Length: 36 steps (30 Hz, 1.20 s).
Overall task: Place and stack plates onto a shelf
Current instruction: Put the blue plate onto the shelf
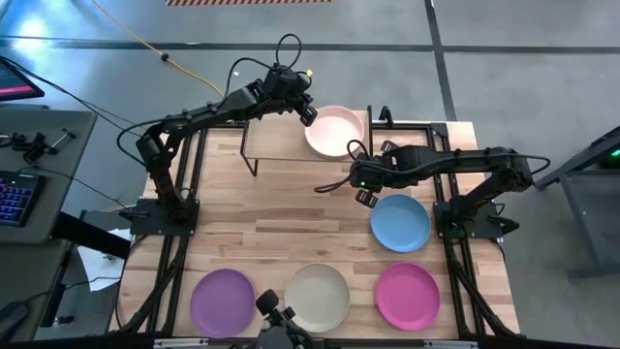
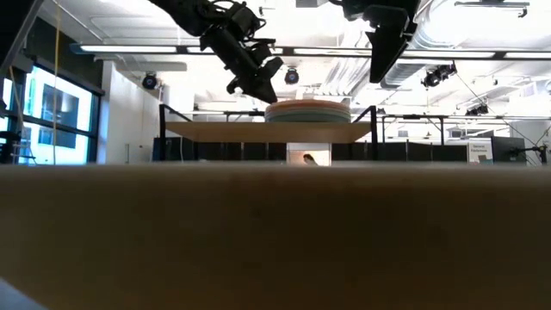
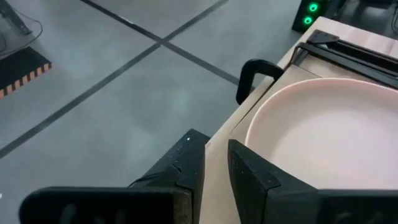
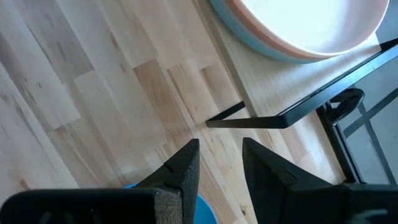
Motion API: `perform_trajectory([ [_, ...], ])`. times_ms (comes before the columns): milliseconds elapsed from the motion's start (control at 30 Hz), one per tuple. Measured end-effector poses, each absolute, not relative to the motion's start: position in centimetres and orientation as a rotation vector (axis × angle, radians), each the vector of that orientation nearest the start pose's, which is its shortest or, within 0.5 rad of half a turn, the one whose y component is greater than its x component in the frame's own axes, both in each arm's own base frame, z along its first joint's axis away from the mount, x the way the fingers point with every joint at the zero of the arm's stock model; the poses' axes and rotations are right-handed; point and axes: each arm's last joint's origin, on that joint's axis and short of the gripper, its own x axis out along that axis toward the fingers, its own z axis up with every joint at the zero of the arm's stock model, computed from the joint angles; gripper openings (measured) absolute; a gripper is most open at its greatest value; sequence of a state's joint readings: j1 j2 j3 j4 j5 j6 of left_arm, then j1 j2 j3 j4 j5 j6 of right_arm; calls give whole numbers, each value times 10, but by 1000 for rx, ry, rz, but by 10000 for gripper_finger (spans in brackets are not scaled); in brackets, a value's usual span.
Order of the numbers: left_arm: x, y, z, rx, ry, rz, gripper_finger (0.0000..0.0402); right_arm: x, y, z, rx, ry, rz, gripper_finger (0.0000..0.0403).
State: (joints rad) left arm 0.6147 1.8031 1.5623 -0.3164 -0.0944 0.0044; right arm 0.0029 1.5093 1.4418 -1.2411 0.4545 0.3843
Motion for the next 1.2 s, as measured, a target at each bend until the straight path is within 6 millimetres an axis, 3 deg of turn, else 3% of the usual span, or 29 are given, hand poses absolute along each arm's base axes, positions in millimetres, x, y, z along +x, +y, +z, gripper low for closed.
perform_trajectory([
  [200, 332, 235, 322, -131, 533, 677, 62, 277, -12, 320, 34, 1179, -626, 104],
  [400, 313, 216, 343, -104, 592, 651, 62, 276, -12, 320, 42, 1184, -630, 104],
  [567, 295, 189, 359, -96, 670, 607, 62, 275, -10, 317, 90, 1211, -588, 104],
  [933, 260, 115, 395, -82, 732, 464, 62, 267, 5, 283, 118, 1325, -585, 104],
  [1200, 237, 82, 385, -103, 778, 464, 62, 262, 26, 281, 132, 1338, -578, 104],
])
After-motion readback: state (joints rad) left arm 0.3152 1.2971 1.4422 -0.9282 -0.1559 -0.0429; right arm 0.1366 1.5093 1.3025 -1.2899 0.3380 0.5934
